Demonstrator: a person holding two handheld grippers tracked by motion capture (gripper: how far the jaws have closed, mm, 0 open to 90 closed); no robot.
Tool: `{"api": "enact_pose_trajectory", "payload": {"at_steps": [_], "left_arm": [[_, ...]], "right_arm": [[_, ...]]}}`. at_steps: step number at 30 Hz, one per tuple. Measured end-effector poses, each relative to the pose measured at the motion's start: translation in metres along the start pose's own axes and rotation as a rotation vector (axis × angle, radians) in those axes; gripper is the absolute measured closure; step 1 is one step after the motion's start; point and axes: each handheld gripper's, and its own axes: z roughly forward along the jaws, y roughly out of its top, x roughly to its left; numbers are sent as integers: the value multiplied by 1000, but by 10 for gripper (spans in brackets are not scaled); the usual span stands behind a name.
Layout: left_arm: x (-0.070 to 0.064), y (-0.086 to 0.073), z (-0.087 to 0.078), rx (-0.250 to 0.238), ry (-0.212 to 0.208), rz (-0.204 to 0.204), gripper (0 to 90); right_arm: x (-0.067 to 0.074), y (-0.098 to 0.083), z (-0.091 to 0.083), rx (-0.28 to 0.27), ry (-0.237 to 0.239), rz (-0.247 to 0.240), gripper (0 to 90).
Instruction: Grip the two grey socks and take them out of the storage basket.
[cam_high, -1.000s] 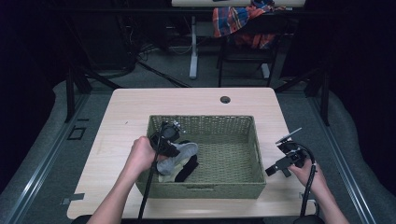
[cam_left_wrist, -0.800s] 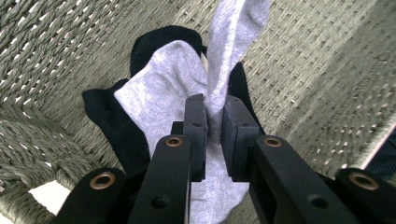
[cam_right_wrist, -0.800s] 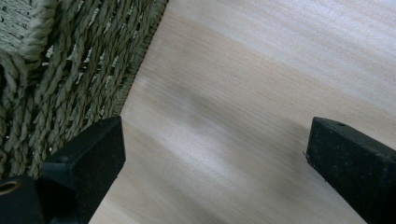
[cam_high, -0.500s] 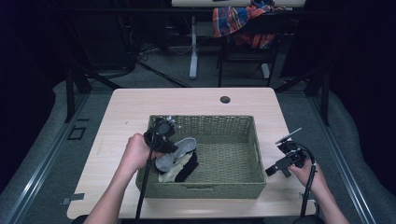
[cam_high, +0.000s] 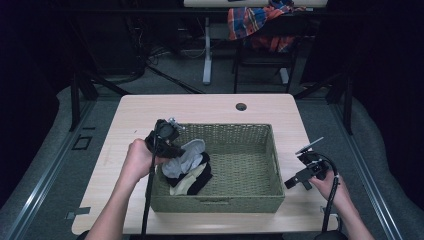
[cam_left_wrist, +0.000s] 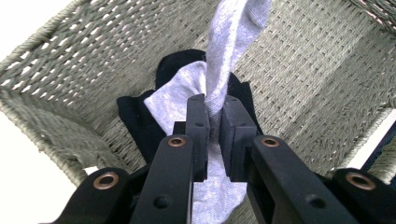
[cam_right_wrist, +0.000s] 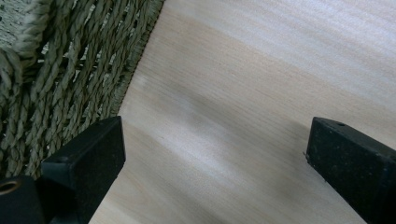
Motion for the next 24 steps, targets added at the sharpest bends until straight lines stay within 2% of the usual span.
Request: {"api": "enact_pose_trajectory", "payload": {"at_steps": [1,3,4,9,10,16,17,18,19,20,24], "left_arm": [[1,0,-1,-1,0,0,831],[2,0,-4,-7,6,-3,831],[2,0,-5,-12,8,-7,831],[3,-1,-17,-35,24,-20,833],[3,-2,-19,-36,26,-20,834],[6,-3,-36,-69,51,-35,835],[7,-4,-39,-80,57,-41,834],[9,-5,-42,-87,59,-47,834],[10,-7,-44,-91,65,-52,834],[12,-8,-47,-96,69,-61,834],[19,-14,-58,-107,86,-85,835]], "right_arm": [[2,-1,1,-13,0,16,44],[1,1,-1,15,1,-13,44],[1,1,-1,19,-2,-10,44],[5,-1,0,-19,-11,8,44],[5,0,-2,8,-12,-15,44],[4,-1,-3,10,-8,-9,44],[3,-1,-2,13,-12,-8,44],[4,-1,0,-11,-11,12,44],[4,-1,-1,1,2,3,44],[4,0,-1,12,-4,-5,44],[5,0,-1,9,-12,-12,45]]}}
